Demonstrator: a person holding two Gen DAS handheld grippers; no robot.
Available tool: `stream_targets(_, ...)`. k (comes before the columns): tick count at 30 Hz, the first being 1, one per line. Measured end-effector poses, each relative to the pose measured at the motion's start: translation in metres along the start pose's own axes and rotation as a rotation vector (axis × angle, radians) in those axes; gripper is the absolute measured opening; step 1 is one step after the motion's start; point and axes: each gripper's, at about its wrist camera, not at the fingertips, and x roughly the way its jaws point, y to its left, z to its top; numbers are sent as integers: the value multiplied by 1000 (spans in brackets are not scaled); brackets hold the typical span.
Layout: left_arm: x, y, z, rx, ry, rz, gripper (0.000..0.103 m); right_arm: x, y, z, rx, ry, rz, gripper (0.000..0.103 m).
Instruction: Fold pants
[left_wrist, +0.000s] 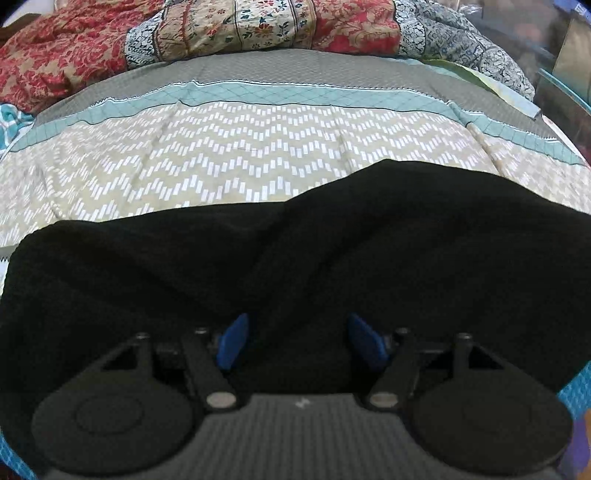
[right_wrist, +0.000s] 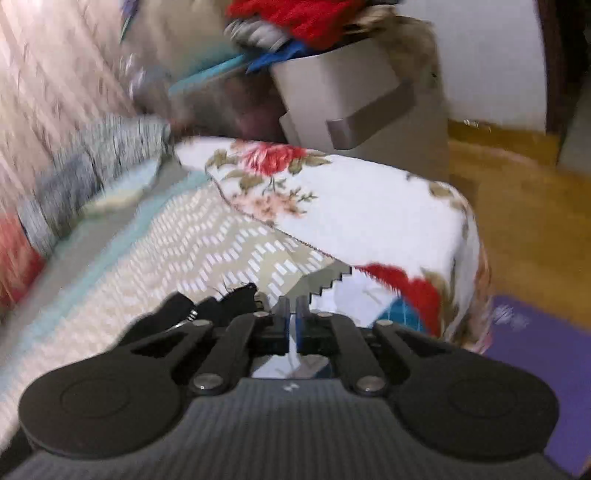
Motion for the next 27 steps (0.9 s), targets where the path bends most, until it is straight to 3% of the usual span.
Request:
stream_targets(1, -3, 0, 0, -6, 2, -5, 64, -2, -5, -5, 53, 0, 59, 20)
stream_targets(3, -7, 1, 1, -18, 2, -15, 64, -3, -6, -13, 101, -11, 141, 63)
stream_targets(5, -11, 0, 3, -35, 0, -28, 64, -5, 3, -18, 81, -28, 180, 71)
stream_targets(8, -20, -1, 7, -58, -14, -69, 64, 3, 18, -23, 35, -24, 180, 73)
stream_targets(13, -28, -6, 10, -66, -27, -146, 64, 4, 29, -30, 71, 3, 172, 71)
stream_targets(16, -20, -11, 10, -52, -14, -157, 62, 9, 33, -34, 90, 19, 135, 56)
stream_targets(18, -10, -15, 9, -39, 5, -168, 57, 7, 35, -37, 78, 22, 112, 38)
stream_targets(20, 2, -18, 9, -41, 39, -166, 37, 0, 44, -36, 47, 11, 85, 31)
stream_targets(23, 11, -21, 9, -45, 48, -129, 30, -25, 74, -41, -118, -60, 77, 22)
stream_targets(27, 1, -20, 11, -76, 44, -216, 30, -63, 140, -68, -489, -140, 134, 20)
